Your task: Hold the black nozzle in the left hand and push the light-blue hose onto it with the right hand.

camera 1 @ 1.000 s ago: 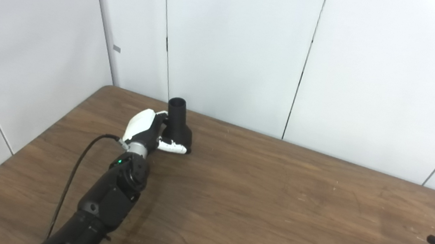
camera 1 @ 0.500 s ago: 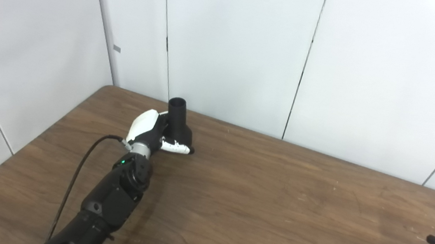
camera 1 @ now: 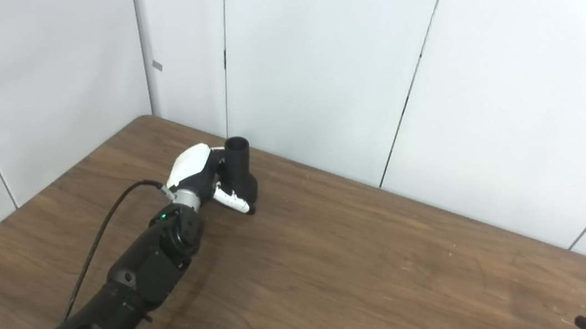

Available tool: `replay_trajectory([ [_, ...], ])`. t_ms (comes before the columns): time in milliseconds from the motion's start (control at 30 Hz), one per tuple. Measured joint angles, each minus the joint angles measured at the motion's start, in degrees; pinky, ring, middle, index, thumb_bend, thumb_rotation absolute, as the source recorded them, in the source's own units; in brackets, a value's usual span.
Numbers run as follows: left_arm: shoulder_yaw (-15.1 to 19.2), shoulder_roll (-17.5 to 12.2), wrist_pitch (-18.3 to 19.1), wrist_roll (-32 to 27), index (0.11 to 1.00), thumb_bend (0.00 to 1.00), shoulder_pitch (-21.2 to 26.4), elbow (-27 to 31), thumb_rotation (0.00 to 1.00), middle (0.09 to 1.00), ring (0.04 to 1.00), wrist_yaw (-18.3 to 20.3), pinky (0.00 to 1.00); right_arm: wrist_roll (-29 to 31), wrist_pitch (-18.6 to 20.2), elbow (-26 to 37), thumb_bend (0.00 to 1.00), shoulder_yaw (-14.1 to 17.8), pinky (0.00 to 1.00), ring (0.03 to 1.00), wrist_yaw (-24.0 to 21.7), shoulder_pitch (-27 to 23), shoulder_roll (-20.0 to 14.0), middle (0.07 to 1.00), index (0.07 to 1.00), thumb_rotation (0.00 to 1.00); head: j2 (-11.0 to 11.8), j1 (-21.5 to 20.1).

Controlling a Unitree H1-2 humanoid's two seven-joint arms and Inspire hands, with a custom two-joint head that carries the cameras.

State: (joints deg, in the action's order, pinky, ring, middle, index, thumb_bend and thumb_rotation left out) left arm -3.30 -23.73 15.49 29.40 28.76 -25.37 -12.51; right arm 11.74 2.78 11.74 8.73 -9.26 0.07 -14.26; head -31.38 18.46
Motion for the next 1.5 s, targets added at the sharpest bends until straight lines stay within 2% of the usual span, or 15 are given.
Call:
replay_trajectory([
  [333, 0.1, 0.0, 0.0, 0.6, 0.475, 0.53, -0.3, 0.0, 0.0, 0.501, 0.604, -1.0, 0.9, -0.1, 1.2, 0.8, 0.81, 0.2, 0.56, 0.671, 0.0, 0.0, 0.0, 0.794, 0.808, 0.16, -0.7, -0.1],
  [533, -0.7, 0.0, -0.4, 0.7, 0.486, 0.53, -0.8, 1.0, 0.0, 0.485, 0.609, -0.6, 0.93, -0.1, 1.3, 1.5, 0.82, 0.2, 0.54, 0.659, 0.2, -0.1, 0.0, 0.782, 0.798, 0.17, -1.0, -1.0],
  [600, -1.9, 0.0, -1.7, 0.7, 0.487, 0.53, -1.5, 2.3, 0.0, 0.484, 0.61, 0.1, 0.93, -0.2, 1.4, 1.5, 0.82, 0.1, 0.54, 0.657, 0.4, -0.1, 0.0, 0.78, 0.796, 0.17, -1.1, -1.7],
  [700, -4.4, 0.0, -5.7, 0.7, 0.486, 0.53, -2.3, 3.7, 0.0, 0.485, 0.607, 1.5, 0.95, -0.5, 1.7, 1.8, 0.83, 0.1, 0.54, 0.655, 0.8, -0.1, 0.2, 0.778, 0.794, 0.17, -1.3, -2.7],
  [867, -8.8, 0.3, -9.4, 0.3, 0.488, 0.53, -3.0, 7.9, 0.0, 0.477, 0.6, 6.9, 0.97, -1.3, 3.3, 3.4, 0.83, -0.2, 0.53, 0.654, 1.2, -0.3, 1.2, 0.777, 0.794, 0.17, -1.8, -4.2],
  [1100, -12.7, 3.5, -12.0, -0.7, 0.493, 0.53, -3.9, 12.5, 0.0, 0.466, 0.597, 12.9, 0.98, -2.5, 3.9, 4.0, 0.81, -0.5, 0.54, 0.668, 2.1, -0.9, 1.7, 0.791, 0.808, 0.16, -2.5, -7.3],
  [1367, -15.0, 8.3, -16.4, -1.2, 0.491, 0.53, -4.4, 13.2, 0.0, 0.468, 0.588, 15.4, 0.98, -4.1, 10.0, 8.5, 0.78, -1.5, 0.55, 0.675, 3.8, -1.2, 3.4, 0.784, 0.811, 0.15, -3.5, -11.2],
  [1500, -17.4, 10.6, -19.0, -1.2, 0.485, 0.53, -5.2, 14.0, 0.0, 0.482, 0.596, 16.4, 0.98, -5.4, 10.7, 9.2, 0.78, -2.0, 0.54, 0.673, 4.8, -1.7, 3.9, 0.78, 0.811, 0.15, -4.2, -13.7],
])
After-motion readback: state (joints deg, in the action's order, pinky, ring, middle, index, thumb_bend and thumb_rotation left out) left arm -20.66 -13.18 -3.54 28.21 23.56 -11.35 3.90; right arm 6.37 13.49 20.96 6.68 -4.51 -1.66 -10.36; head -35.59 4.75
